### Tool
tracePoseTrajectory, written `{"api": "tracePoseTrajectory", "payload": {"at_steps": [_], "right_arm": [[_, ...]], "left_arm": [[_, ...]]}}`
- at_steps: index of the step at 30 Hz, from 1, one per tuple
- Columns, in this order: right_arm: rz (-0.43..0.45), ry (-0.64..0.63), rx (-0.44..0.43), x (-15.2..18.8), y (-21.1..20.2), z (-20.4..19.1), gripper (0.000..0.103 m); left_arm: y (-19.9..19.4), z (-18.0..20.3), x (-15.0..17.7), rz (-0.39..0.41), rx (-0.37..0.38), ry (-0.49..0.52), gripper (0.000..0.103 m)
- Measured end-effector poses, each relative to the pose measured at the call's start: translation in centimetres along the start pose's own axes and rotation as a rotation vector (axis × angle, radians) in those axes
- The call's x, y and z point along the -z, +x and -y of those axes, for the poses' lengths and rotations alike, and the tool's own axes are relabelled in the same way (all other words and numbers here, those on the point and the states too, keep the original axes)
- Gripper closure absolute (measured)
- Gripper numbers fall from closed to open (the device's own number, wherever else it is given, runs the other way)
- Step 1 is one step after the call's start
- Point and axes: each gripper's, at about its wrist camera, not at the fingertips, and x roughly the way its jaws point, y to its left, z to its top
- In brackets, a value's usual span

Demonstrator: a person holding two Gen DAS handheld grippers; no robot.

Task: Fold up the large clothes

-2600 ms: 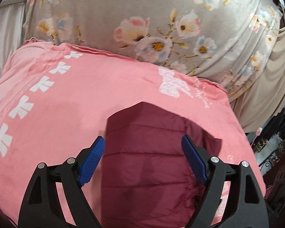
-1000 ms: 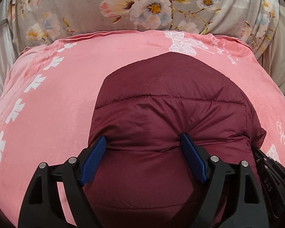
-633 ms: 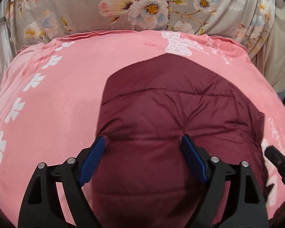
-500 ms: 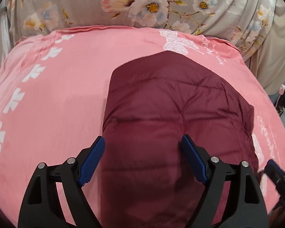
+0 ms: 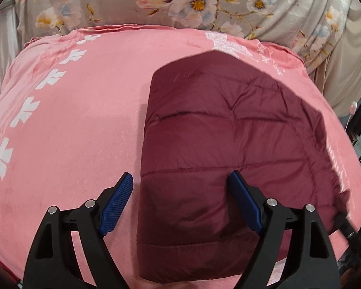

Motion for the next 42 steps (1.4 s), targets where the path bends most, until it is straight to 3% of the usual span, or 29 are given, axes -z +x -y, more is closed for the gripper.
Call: {"api": "tracePoseTrajectory", "payload": {"at_steps": [4, 11, 16, 19, 22, 26, 33, 42], "right_arm": [[-0.03, 0.043, 0.019, 1.3, 2.1, 0.9, 0.099], [0.024, 0.012, 0.054, 1.3, 1.8, -0.2, 0.099], [0.057, 0.025, 0.037, 1.7, 1.0, 0.1, 0.099], [0.061, 0.016, 0.045, 1.9, 0.8, 0.1, 0.099], [0.061, 0.005, 0.059, 1.6, 1.1, -0.3, 0.099], [0.031, -0.002, 0.075, 1.8, 2.1, -0.1, 0.1], [-0.03, 0.0, 0.113, 1.1, 4.1, 0.1, 0.102], [0.011, -0.009, 0.079, 1.5, 4.0, 0.8, 0.103]], "left_arm": [[-1.4, 2.2, -3.0, 0.03, 0.09, 0.019, 0.023], [-0.3, 12.8, -7.2, 0.028, 0.199, 0.234, 0.023], [5.9, 19.8, -6.2, -0.083, 0.143, 0.364, 0.029], [8.8, 21.6, -5.1, -0.076, 0.032, 0.433, 0.029], [10.5, 21.5, -5.2, -0.033, -0.068, 0.433, 0.029], [13.1, 19.8, -6.6, -0.053, -0.106, 0.355, 0.029], [15.7, 18.7, -6.8, -0.051, -0.137, 0.331, 0.028], [16.8, 18.5, -6.6, -0.036, -0.147, 0.314, 0.028]]}}
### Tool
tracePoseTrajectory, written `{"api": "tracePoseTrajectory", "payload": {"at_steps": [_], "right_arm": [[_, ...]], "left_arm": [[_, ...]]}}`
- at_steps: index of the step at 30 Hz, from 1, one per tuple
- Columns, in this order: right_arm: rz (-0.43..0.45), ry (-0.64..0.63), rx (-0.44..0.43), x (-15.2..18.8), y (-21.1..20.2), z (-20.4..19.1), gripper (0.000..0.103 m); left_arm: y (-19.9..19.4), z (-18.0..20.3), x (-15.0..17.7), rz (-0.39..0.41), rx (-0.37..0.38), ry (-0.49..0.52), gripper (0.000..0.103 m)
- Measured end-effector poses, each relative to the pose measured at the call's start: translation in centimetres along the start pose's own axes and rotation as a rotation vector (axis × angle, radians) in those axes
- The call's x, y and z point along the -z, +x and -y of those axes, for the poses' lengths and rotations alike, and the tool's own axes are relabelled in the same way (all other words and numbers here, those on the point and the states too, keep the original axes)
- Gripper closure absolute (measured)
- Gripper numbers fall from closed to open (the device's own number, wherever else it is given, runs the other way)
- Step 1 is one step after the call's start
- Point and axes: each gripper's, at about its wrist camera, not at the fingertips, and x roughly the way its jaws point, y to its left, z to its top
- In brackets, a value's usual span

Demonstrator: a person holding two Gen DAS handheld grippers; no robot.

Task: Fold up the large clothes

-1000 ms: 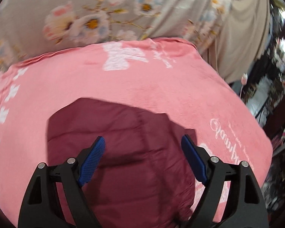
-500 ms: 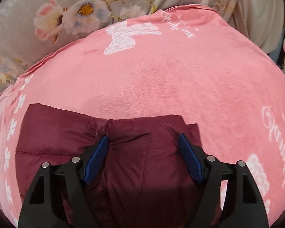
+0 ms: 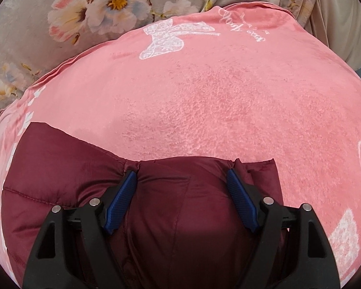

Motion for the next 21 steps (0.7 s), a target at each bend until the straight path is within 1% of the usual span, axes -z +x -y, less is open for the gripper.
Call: {"api": "tracePoseTrajectory", "payload": {"at_steps": [1, 3, 4, 5, 6, 7, 9, 10, 11, 13, 15, 17, 19, 21], "right_arm": [[-0.007, 0.018, -0.015, -0.2, -0.5, 0.0, 0.103], [-0.005, 0.03, -0.021, -0.5, -1.9, 0.0, 0.096], [0.013, 0.024, 0.002, -0.9, -3.0, -0.1, 0.082], [0.032, 0.018, 0.022, -1.1, -3.7, -0.1, 0.065], [0.066, 0.013, 0.04, -1.6, -4.9, -0.2, 0.059], [0.09, 0.011, 0.047, -2.1, -5.8, -0.2, 0.055], [0.119, 0.012, 0.058, -3.6, -6.8, -0.1, 0.052], [0.122, 0.017, 0.058, -4.3, -6.9, -0.2, 0.049], [0.123, 0.025, 0.051, -4.8, -6.8, -0.1, 0.043], [0.103, 0.055, 0.029, -6.1, -5.8, -0.1, 0.038], [0.067, 0.072, 0.012, -6.9, -4.2, -0.4, 0.037], [0.032, 0.082, 0.022, -7.0, -2.7, -0.7, 0.037], [-0.005, 0.099, 0.036, -6.9, -1.1, -0.9, 0.037], [-0.035, 0.105, 0.045, -6.4, 0.0, -1.2, 0.037]], "left_arm": [[-0.2, -0.2, 0.0, 0.005, 0.013, -0.006, 0.028], [-1.2, -1.0, 0.0, 0.018, 0.053, -0.025, 0.028], [-2.5, -1.7, 0.3, 0.031, 0.076, -0.038, 0.028], [-3.9, -2.4, 0.6, 0.046, 0.093, -0.044, 0.028], [-5.2, -3.0, 0.9, 0.063, 0.103, -0.045, 0.028], [-7.0, -4.0, 1.4, 0.082, 0.104, -0.047, 0.025], [-9.8, -6.5, 2.2, 0.106, 0.099, -0.08, 0.018], [-10.7, -7.7, 2.6, 0.114, 0.104, -0.098, 0.017], [-11.9, -9.4, 3.2, 0.122, 0.092, -0.118, 0.016], [-13.0, -12.0, 4.3, 0.118, 0.05, -0.139, 0.015], [-13.5, -14.7, 5.4, 0.097, 0.036, -0.179, 0.013], [-13.3, -17.5, 6.6, 0.056, 0.042, -0.238, 0.012], [-12.9, -19.5, 7.6, 0.026, 0.058, -0.288, 0.01], [-12.3, -20.9, 8.9, -0.013, 0.089, -0.326, 0.01]]}}
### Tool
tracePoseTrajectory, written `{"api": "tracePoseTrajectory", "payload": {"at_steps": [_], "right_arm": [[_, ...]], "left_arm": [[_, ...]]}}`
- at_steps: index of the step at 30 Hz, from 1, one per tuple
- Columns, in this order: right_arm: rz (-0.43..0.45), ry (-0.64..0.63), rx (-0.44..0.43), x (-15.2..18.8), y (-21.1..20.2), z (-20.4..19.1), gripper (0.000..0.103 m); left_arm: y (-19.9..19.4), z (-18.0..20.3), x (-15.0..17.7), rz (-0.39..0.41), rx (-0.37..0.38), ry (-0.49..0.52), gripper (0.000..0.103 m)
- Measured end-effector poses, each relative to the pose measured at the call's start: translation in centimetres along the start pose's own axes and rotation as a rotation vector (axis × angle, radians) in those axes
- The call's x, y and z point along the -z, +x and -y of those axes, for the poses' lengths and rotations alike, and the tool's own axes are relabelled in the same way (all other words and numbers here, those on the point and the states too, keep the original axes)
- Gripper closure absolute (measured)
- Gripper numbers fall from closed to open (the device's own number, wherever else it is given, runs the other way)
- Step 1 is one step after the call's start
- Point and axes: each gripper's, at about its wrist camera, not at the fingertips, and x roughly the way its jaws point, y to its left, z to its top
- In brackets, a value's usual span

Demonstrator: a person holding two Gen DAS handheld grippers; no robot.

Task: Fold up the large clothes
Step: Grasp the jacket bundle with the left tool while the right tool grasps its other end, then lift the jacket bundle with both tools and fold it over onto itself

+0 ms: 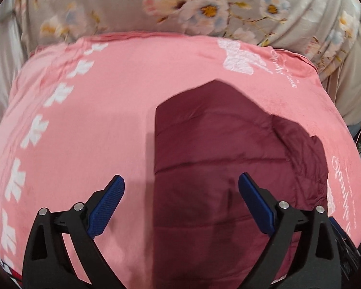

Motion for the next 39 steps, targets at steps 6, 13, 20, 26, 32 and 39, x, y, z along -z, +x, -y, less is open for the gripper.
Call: {"api": "tracePoseTrajectory", "payload": {"at_steps": [6, 13, 20, 26, 32, 39], "right_arm": [[-0.03, 0.003, 0.006, 1.1, 1.7, -0.5, 0.036], [-0.025, 0.033, -0.01, 1.4, 2.6, -0.3, 0.031], [-0.017, 0.0, -0.029, 1.2, 2.7, -1.1, 0.053], [0.034, -0.043, -0.031, 0.8, 0.9, -2.8, 0.083], [0.118, -0.133, -0.042, 0.3, -1.8, -6.6, 0.088], [0.244, -0.223, -0.094, 0.1, -5.3, -11.5, 0.088]], "left_arm": [[2.1, -1.9, 1.8, -0.084, 0.1, -0.086, 0.007], [4.2, -0.6, 2.4, -0.139, 0.221, -0.119, 0.005], [3.9, 0.7, 2.7, -0.113, 0.2, -0.081, 0.006], [2.2, 0.7, 2.1, -0.079, 0.194, -0.06, 0.04], [-1.2, 0.9, 0.8, -0.007, 0.214, -0.02, 0.07], [-7.2, -0.8, -1.0, 0.13, 0.226, -0.006, 0.074]]}}
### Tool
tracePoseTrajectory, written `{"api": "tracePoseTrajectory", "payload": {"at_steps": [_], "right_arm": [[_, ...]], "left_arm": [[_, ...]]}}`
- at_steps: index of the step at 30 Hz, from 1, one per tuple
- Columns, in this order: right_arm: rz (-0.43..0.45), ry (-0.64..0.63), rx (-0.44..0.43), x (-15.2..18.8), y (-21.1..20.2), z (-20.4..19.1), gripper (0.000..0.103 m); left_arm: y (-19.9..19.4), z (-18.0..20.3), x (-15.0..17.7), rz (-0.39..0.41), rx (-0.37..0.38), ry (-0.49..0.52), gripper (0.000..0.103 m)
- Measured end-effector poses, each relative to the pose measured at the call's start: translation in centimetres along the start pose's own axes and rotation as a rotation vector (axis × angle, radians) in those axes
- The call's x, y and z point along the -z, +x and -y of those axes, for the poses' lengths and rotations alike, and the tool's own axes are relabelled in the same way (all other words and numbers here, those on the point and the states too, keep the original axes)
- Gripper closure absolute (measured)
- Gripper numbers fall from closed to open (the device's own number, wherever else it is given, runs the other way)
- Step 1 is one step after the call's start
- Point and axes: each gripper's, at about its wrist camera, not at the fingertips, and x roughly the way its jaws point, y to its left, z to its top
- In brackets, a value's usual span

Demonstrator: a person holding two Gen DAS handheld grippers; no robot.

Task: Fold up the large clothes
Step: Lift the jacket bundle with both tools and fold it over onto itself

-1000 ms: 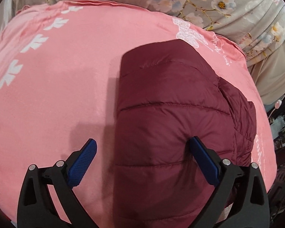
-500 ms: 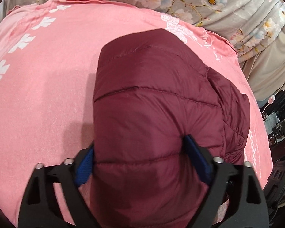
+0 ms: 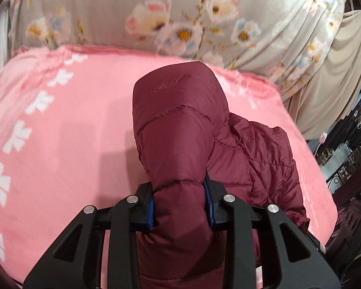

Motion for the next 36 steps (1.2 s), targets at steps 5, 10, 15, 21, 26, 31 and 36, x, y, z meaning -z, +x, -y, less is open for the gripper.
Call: {"api": "tracePoseTrajectory", "payload": {"at_steps": [5, 10, 15, 21, 26, 31, 36], "right_arm": [[0.101, -0.056, -0.042, -2.2, -1.6, -3.4, 0.088], [0.184, -0.136, -0.071, -4.5, -2.2, -7.4, 0.088], [0.241, -0.196, -0.095, -6.1, -1.7, -10.9, 0.088], [0.299, -0.248, -0.11, -7.3, -0.5, -14.5, 0.088], [0.32, -0.282, -0.115, -7.7, 0.9, -16.1, 0.088], [0.32, -0.304, -0.114, -7.8, 2.4, -16.8, 0.088], [0.311, -0.315, -0.105, -7.8, 4.7, -17.2, 0.088]], "left_arm": [[-4.4, -0.9, -2.0, 0.11, -0.008, 0.036, 0.074], [-7.9, -2.5, -4.0, 0.197, -0.022, 0.052, 0.074], [-10.6, -4.4, -5.9, 0.274, -0.053, 0.061, 0.074], [-12.1, -7.2, -8.0, 0.342, -0.085, 0.067, 0.074], [-12.1, -9.2, -9.2, 0.37, -0.098, 0.084, 0.073], [-11.3, -11.0, -10.0, 0.39, -0.087, 0.097, 0.073], [-9.8, -12.0, -10.5, 0.406, -0.082, 0.116, 0.073]]}}
